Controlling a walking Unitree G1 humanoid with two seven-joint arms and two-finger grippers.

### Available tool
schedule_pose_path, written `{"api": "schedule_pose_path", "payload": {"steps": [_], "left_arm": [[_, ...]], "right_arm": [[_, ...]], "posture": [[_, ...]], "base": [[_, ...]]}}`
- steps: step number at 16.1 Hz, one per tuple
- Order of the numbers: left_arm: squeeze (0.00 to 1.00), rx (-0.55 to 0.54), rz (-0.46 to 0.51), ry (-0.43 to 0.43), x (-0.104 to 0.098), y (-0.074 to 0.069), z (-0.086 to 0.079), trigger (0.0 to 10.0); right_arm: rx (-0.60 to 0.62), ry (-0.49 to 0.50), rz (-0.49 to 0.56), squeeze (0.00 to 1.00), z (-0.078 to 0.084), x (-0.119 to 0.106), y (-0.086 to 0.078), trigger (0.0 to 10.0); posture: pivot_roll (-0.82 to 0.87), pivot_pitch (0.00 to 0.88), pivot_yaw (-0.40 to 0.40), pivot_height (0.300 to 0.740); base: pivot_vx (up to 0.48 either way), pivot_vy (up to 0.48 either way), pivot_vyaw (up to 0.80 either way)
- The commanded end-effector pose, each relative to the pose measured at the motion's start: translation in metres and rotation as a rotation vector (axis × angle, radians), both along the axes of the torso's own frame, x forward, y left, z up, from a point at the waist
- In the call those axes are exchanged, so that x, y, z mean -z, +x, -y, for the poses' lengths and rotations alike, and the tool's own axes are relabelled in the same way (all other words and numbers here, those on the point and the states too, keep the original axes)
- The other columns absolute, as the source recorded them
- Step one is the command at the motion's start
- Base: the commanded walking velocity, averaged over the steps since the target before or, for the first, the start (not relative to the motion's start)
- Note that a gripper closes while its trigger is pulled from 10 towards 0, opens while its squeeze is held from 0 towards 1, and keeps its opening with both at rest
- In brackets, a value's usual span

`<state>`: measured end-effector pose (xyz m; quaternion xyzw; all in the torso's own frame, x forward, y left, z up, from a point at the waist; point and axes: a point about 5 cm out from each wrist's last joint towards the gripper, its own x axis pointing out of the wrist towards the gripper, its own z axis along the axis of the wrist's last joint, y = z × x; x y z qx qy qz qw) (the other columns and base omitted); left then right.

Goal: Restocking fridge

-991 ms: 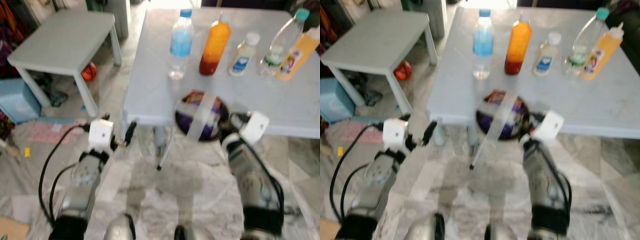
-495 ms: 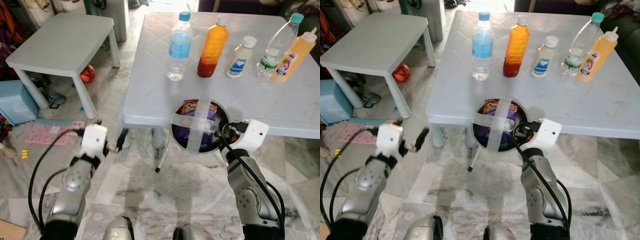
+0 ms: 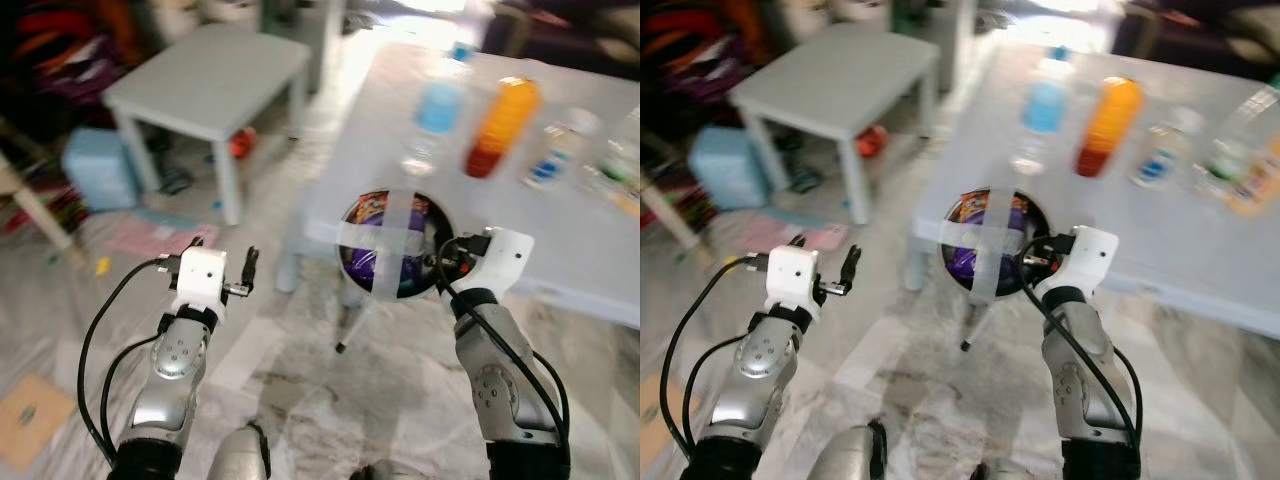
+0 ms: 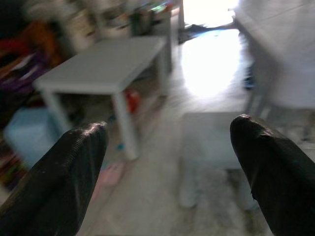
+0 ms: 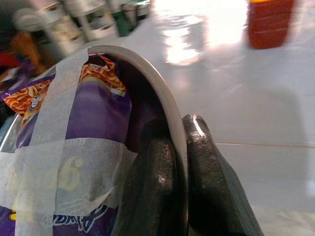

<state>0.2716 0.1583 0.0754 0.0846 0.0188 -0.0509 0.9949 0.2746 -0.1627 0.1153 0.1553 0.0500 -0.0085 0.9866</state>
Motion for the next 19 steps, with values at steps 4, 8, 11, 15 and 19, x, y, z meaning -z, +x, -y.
{"api": "schedule_pose_path", "payload": {"steps": [4,8,11,15,19], "left_arm": [[0.00,-0.033,-0.012,0.011,0.002,-0.004,-0.009,10.0],[0.00,-0.051,0.010,0.016,-0.003,0.007,-0.009,10.0],[0.00,-0.059,0.017,0.016,-0.005,0.009,-0.009,10.0],[0.00,-0.060,0.026,-0.002,-0.008,0.009,-0.002,10.0],[0.00,-0.075,0.029,-0.009,-0.010,0.010,-0.003,10.0]], "right_arm": [[-0.007,0.017,0.007,0.00,-0.003,-0.001,0.006,10.0],[-0.013,0.025,0.001,0.00,-0.004,0.003,0.006,10.0],[-0.031,0.033,0.007,0.00,-0.006,0.001,0.008,10.0],[-0.029,0.034,0.009,0.00,-0.006,0.000,0.011,10.0],[-0.037,0.039,0.016,0.00,-0.009,-0.003,0.015,10.0]], "posture": [[-0.06,0.000,-0.024,0.740],[-0.06,0.000,-0.022,0.740],[-0.06,0.000,-0.026,0.740],[-0.05,0.000,-0.028,0.740],[-0.05,0.019,-0.030,0.740]], "base": [[0.000,0.000,0.80],[0.000,0.000,0.80],[0.000,0.000,0.80],[-0.188,0.000,0.80],[-0.255,0.000,0.80]]}}
